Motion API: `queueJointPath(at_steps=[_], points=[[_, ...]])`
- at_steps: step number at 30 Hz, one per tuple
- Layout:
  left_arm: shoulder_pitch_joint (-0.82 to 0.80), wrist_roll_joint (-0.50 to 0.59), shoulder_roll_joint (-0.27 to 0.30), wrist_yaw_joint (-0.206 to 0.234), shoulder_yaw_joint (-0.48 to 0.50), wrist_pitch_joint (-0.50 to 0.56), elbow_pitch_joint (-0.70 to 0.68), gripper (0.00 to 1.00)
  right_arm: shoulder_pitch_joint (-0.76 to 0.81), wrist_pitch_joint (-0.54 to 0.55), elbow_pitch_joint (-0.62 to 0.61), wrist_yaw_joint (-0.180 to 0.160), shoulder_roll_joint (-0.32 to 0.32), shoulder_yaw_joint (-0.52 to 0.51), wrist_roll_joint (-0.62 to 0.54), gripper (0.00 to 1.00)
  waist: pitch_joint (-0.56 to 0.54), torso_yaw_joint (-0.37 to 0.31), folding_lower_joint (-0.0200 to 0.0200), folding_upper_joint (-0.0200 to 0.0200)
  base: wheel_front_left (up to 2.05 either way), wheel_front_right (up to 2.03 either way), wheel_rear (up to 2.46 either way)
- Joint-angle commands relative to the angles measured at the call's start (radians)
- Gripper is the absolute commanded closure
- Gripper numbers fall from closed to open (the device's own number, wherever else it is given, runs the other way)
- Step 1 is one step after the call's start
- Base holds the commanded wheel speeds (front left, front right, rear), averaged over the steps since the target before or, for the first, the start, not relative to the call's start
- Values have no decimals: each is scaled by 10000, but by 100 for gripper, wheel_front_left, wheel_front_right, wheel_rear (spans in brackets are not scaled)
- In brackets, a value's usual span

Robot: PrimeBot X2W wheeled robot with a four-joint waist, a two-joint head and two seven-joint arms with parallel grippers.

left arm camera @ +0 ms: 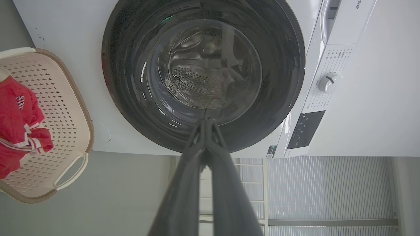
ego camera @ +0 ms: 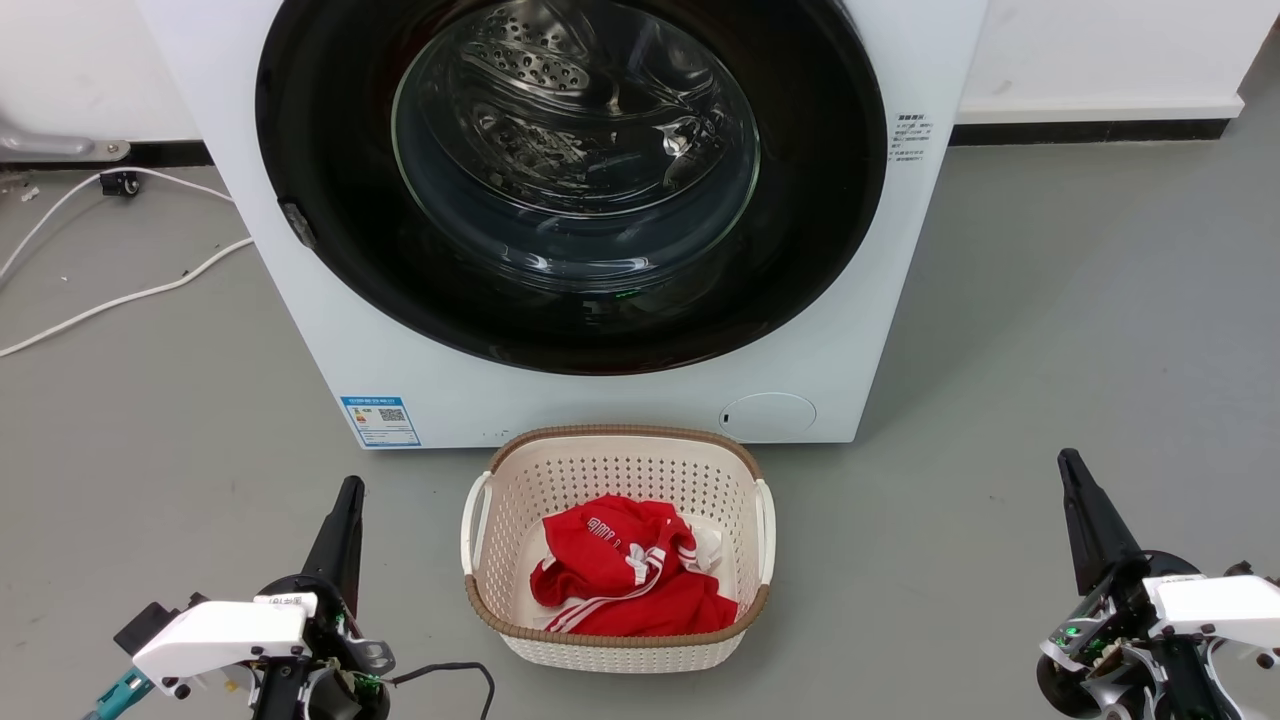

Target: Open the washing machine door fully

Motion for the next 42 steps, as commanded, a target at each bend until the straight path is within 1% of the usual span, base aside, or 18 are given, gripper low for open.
queueJointPath(at_steps=[1,23,24,28,42], points=[[-94,40,-11,-33,29,51,14,100,-140,39,1,0,27,-20,-67,100,0,0,0,0,0,0,0],[-97,56,-20,-33,50,51,15,100,-146,73,5,0,62,-68,-104,100,0,0,0,0,0,0,0],[-1,14,-17,0,15,55,-1,0,-3,43,0,0,35,-51,-48,0,0,0,0,0,0,0,0],[271,12,-80,11,-33,46,322,0,284,31,300,-2,73,-25,-54,0,0,0,0,0,0,0,0],[204,406,-73,5,-564,-650,-301,0,497,-645,-507,-1,86,500,-188,0,6,-3,0,0,0,0,0]])
